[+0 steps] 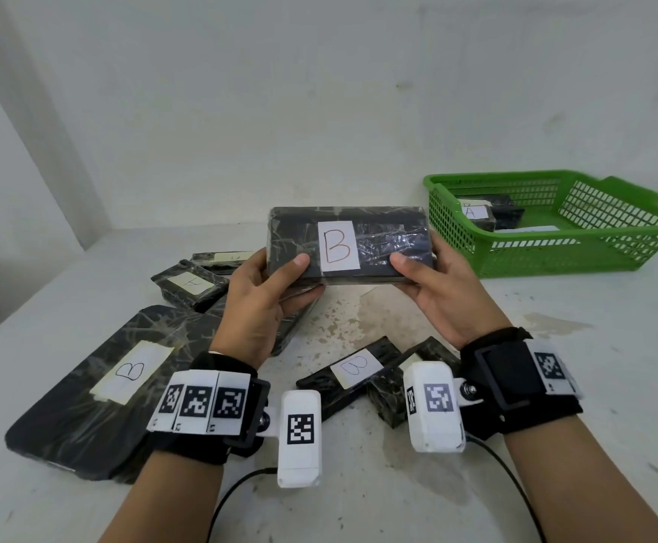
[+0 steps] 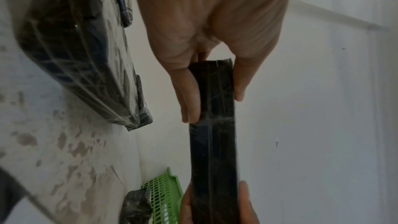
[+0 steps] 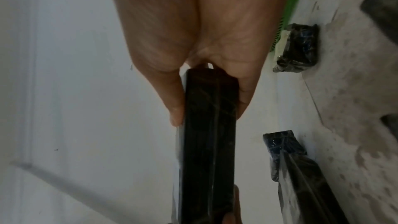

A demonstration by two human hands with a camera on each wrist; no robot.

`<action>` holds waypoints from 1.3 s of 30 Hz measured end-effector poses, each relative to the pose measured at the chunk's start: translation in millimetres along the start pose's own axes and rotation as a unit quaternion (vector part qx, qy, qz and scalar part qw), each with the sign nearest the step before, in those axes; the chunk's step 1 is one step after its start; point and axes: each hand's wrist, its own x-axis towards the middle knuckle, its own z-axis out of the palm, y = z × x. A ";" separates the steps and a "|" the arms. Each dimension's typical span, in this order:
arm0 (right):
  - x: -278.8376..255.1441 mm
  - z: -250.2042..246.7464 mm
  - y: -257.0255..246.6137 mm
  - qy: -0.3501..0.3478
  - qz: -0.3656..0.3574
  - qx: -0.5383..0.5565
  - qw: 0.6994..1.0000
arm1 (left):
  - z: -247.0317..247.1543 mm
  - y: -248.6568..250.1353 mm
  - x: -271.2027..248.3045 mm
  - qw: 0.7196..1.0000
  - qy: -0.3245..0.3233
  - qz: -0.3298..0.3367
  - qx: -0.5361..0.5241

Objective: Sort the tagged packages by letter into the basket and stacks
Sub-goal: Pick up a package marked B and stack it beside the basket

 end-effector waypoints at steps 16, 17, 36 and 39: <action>3.1 2.1 15.0 0.054 0.007 -0.104 0.993 | 4.2 -7.6 -2.8 0.996 0.007 0.005 0.089; 3.1 1.4 13.9 0.050 0.009 -0.100 0.994 | 5.8 -6.6 -3.5 0.996 0.010 0.007 0.093; 0.0 3.8 4.0 0.064 -0.010 -0.105 0.992 | 8.9 1.5 -5.9 1.000 -0.014 -0.019 -0.009; -2.1 3.2 3.5 0.057 -0.012 -0.146 0.988 | 11.9 3.5 -4.3 0.999 0.024 -0.040 -0.010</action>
